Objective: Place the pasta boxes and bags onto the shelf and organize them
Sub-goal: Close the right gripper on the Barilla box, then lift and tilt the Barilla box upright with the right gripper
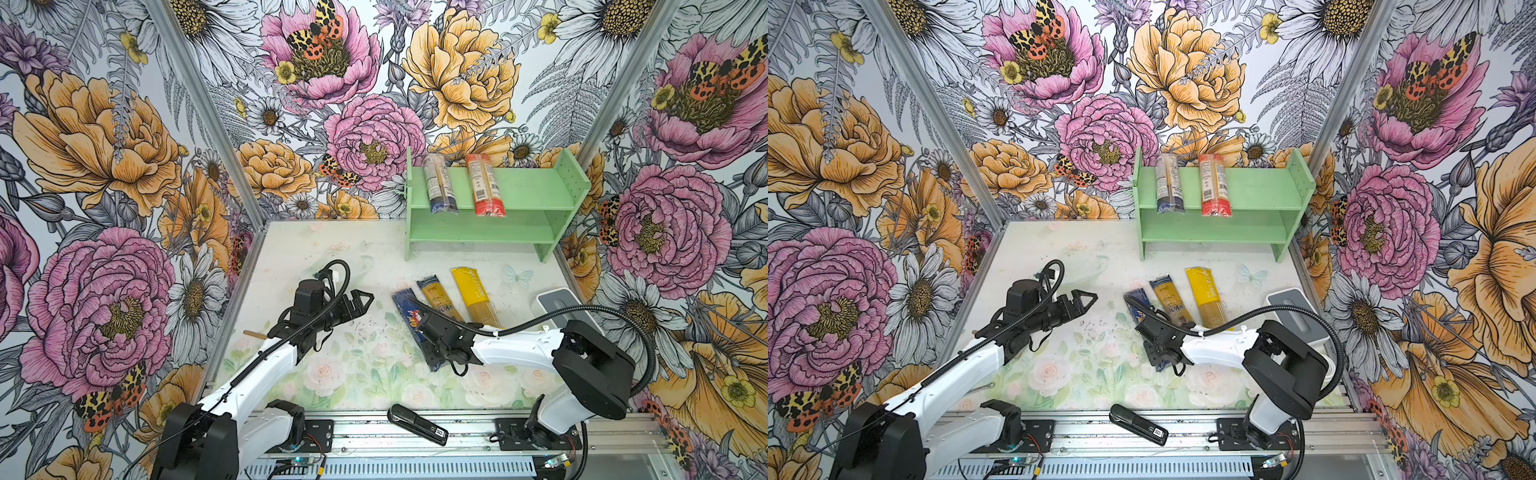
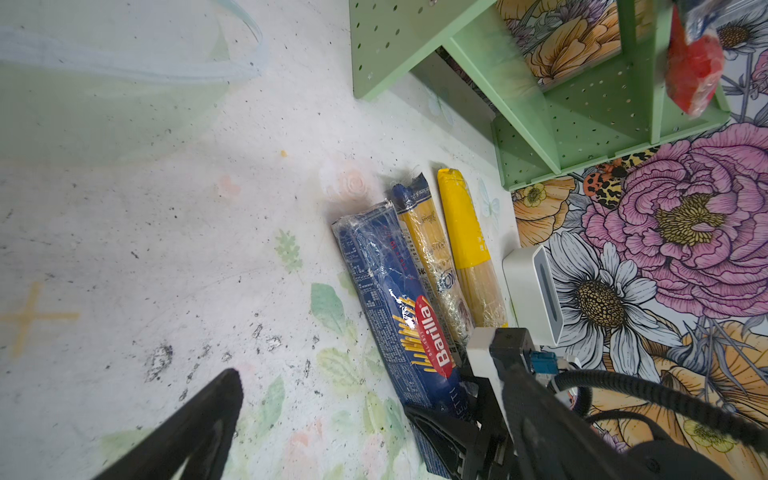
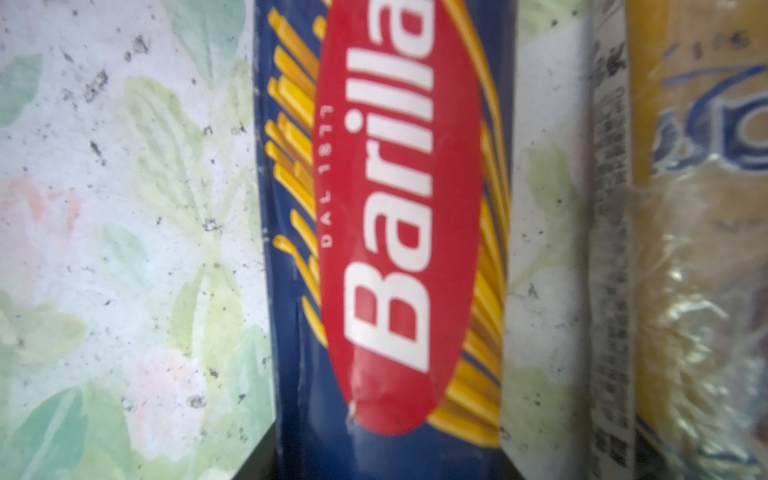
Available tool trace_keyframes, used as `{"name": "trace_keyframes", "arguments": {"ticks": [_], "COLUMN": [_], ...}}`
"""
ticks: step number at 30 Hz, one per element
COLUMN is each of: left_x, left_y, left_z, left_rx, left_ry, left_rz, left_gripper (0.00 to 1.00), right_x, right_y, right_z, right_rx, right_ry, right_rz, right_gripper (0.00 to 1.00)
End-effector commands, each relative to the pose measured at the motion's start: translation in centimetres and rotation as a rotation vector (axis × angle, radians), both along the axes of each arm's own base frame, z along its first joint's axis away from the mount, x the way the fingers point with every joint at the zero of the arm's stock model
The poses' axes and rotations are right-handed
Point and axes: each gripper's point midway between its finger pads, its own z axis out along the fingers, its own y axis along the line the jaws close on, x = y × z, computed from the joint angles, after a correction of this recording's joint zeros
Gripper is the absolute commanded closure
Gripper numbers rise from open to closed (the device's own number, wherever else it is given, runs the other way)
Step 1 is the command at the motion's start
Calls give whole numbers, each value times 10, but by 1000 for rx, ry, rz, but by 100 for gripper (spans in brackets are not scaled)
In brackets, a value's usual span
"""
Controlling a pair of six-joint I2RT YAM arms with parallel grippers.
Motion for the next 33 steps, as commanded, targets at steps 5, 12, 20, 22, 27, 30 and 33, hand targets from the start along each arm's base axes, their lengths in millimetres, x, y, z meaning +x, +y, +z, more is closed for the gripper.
{"name": "trace_keyframes", "arguments": {"ticks": [5, 12, 20, 22, 27, 30, 33], "left_x": [1, -2, -4, -3, -3, -2, -1], "left_y": [4, 8, 14, 15, 16, 16, 16], "left_z": [-1, -2, -2, -2, -4, -5, -5], "left_rx": [9, 13, 13, 13, 14, 13, 11], "left_ry": [-23, -24, -23, -23, -17, -15, -16], "left_rz": [3, 14, 31, 33, 34, 34, 36], "left_gripper": [1, 1, 1, 1, 1, 1, 1], "right_x": [-21, -13, -2, 0, 3, 6, 8], "right_y": [7, 20, 35, 37, 37, 36, 36], "right_z": [-39, -47, -48, -48, -50, -48, -44], "right_rx": [-33, -35, -22, -20, -23, -17, -7], "right_ry": [132, 141, 136, 136, 137, 133, 131], "right_rz": [50, 57, 67, 67, 61, 54, 53], "right_gripper": [58, 61, 63, 64, 66, 71, 79]}}
